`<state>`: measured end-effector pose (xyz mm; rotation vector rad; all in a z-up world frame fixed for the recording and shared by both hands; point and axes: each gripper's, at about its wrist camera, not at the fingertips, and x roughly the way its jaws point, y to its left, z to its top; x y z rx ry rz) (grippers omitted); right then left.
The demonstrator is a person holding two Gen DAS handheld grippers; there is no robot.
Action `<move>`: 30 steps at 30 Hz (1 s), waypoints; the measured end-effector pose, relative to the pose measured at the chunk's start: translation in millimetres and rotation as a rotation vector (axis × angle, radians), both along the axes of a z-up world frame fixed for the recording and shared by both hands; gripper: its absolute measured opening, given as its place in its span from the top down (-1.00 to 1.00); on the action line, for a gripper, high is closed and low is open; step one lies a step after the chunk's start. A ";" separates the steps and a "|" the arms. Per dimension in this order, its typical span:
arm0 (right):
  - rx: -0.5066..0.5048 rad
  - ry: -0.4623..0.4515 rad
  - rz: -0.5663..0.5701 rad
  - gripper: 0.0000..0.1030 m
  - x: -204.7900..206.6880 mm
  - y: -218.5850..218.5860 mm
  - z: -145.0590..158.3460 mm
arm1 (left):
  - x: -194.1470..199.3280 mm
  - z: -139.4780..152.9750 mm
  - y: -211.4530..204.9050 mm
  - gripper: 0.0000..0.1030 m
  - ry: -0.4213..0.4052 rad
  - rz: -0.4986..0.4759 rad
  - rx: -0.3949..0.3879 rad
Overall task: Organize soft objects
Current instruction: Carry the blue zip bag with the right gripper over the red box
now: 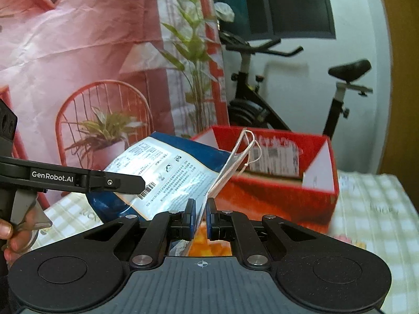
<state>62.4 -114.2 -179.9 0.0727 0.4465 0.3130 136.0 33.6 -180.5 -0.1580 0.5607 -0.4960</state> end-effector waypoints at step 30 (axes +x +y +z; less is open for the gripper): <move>-0.031 0.056 0.053 0.86 144.7 -16.8 22.6 | 109.6 21.4 -6.3 0.23 0.002 0.031 0.025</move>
